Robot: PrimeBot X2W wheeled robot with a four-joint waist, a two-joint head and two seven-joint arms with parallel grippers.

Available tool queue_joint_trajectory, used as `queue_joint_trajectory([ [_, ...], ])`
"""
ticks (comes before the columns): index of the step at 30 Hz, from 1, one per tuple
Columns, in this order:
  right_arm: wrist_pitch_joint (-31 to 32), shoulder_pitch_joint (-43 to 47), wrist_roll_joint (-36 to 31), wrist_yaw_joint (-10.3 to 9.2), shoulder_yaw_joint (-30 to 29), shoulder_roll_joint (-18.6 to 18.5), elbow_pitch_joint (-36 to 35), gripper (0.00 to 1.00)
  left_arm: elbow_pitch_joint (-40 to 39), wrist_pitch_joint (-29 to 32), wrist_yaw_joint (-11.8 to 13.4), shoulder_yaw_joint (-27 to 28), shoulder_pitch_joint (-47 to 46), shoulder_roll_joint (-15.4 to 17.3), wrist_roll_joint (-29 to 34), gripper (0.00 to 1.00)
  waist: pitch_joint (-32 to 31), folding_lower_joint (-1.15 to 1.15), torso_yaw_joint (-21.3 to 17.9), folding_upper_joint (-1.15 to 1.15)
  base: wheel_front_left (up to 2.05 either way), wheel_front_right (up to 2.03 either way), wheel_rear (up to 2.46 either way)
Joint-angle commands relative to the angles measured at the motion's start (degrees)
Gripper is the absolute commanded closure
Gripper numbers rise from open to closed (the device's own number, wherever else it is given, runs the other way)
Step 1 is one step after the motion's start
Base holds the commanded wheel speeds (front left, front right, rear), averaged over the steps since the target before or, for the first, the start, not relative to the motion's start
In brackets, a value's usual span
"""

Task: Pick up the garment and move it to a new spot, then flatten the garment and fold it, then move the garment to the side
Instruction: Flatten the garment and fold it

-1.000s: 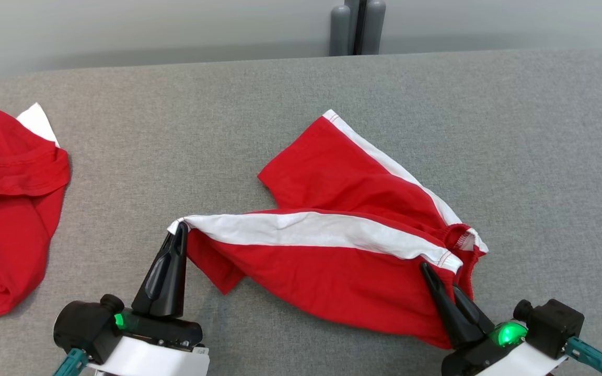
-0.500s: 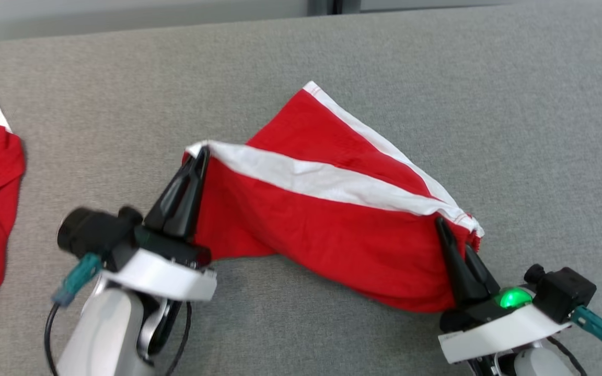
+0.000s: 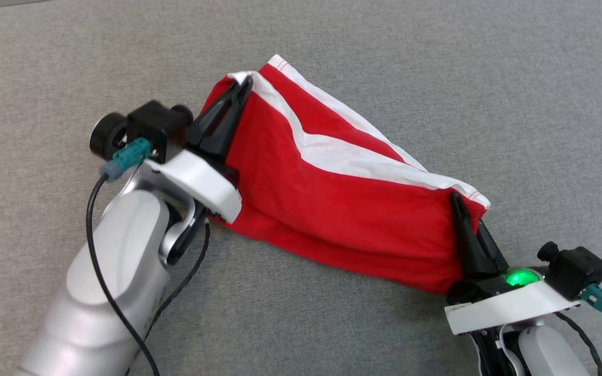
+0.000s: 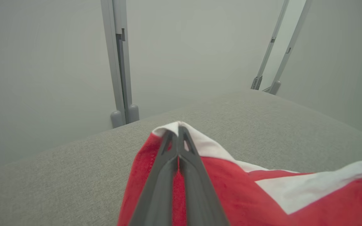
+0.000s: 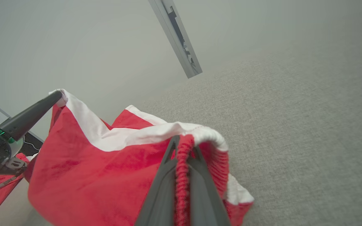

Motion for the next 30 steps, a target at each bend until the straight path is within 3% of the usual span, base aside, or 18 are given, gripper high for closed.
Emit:
queue_joint_trajectory([
  [1, 0.0, -0.8, 0.3, 0.12, -0.1, -0.3, 0.1, 1.00, 1.5, -0.6, -0.1, -0.7, -2.2, 0.4, -0.8, 1.00, 0.5, 0.00, -0.5, 0.00, 0.00, 0.00, 0.00],
  [8, -0.1, -0.6, 1.5, 0.12, -0.4, -0.3, -1.5, 1.00, 10.0, -5.2, -0.1, -1.8, -9.2, -0.1, -2.2, 1.00, 1.4, 0.00, -1.7, 0.00, 0.00, 0.00, 0.00],
  [17, -0.1, -1.4, 2.1, 0.12, 0.5, -0.3, 0.2, 1.00, 21.3, -4.7, -0.1, -7.4, -13.4, -1.1, -7.1, 1.00, 2.4, 0.00, -2.3, 0.00, 0.00, 0.00, 0.00],
  [18, -0.1, -1.6, 2.1, 0.12, 0.6, -0.3, 0.3, 0.68, 22.2, -4.4, -0.1, -8.2, -13.8, -1.2, -8.1, 0.95, 2.5, 0.00, -2.4, 0.00, 0.00, 0.00, 0.00],
  [19, -0.1, -1.6, 2.1, 0.12, 0.6, -0.3, 0.4, 0.51, 23.3, -4.0, -0.1, -9.1, -14.0, -1.1, -8.7, 0.55, 2.5, 0.00, -2.4, 0.00, 0.00, 0.00, 0.00],
  [20, -0.1, -1.6, 2.1, 0.12, 0.7, -0.3, 0.6, 0.06, 23.9, -4.1, -0.1, -9.7, -14.5, -1.1, -9.6, 0.04, 2.4, 0.00, -2.4, 0.00, 0.00, 0.00, 0.00],
  [21, -0.1, -1.6, 2.1, 0.12, 0.8, -0.3, 0.8, 0.00, 24.6, -4.3, -0.1, -10.2, -14.9, -1.0, -10.3, 0.00, 2.3, 0.00, -2.5, 0.00, 0.00, 0.00, 0.00],
  [30, 0.4, 1.9, -2.1, 0.13, -2.5, -0.3, 0.3, 0.00, 29.0, -6.5, 0.8, -10.4, -13.2, -0.7, -11.7, 0.00, -1.1, 0.00, -1.5, 0.00, 0.00, 0.00, 0.00],
])
